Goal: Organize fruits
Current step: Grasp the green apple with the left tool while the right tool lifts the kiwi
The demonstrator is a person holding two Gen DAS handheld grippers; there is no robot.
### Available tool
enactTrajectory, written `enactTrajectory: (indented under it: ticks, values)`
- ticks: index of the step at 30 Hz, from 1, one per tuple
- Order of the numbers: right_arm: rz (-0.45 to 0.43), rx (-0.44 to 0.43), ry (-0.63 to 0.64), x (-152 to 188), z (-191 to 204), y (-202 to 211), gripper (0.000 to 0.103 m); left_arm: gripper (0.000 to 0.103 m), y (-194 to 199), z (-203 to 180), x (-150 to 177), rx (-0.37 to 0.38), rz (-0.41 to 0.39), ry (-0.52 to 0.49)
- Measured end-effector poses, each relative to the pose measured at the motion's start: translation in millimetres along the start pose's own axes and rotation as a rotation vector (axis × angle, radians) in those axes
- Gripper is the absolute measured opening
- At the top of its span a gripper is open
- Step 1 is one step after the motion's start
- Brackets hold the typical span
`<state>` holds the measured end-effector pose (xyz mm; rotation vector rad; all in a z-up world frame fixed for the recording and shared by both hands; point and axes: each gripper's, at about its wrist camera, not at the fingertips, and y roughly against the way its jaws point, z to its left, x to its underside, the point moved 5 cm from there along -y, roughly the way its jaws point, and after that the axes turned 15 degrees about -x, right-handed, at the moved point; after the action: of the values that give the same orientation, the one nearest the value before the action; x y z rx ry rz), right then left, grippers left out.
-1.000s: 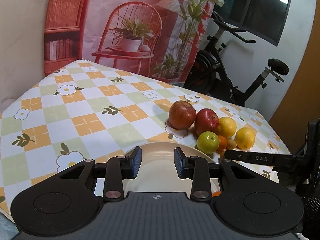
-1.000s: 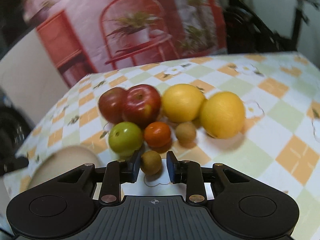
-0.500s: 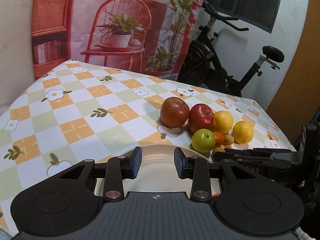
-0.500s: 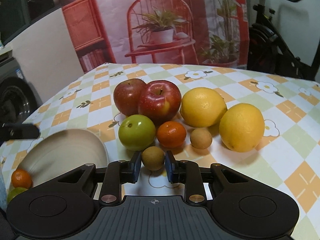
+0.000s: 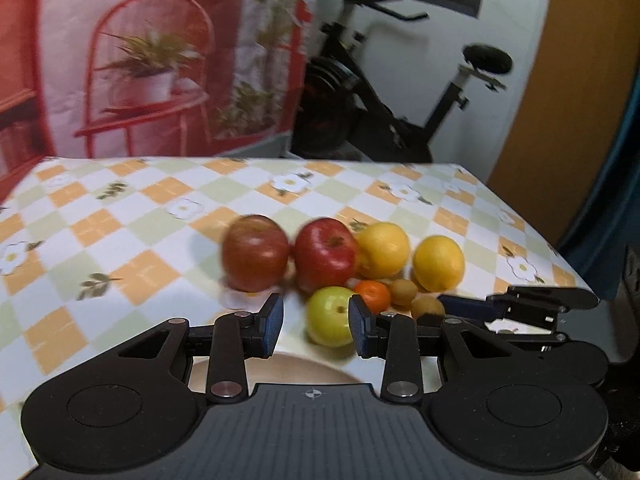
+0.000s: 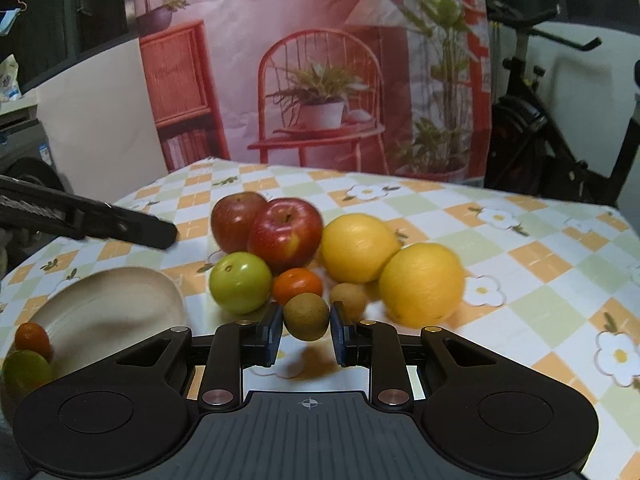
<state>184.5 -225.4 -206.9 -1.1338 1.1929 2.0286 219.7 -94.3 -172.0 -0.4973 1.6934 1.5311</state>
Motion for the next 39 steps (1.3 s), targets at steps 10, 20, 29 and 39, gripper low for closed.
enactTrajectory:
  ticks: [10,20,29,39]
  values:
    - [-0.058,0.019,-0.083,9,-24,17,0.023,0.046,-34,-23,6,0.009,0.057,-0.084]
    - [-0.071,0.016,-0.108,14,-23,17,0.023,0.053,-48,-26,5,-0.046,0.075,-0.112]
    - [-0.073,0.013,-0.109,15,-23,18,0.023,0.053,-52,-27,6,-0.064,0.093,-0.121]
    - [-0.072,0.001,-0.122,14,-24,19,0.023,0.049,-42,-26,5,-0.068,0.058,-0.132]
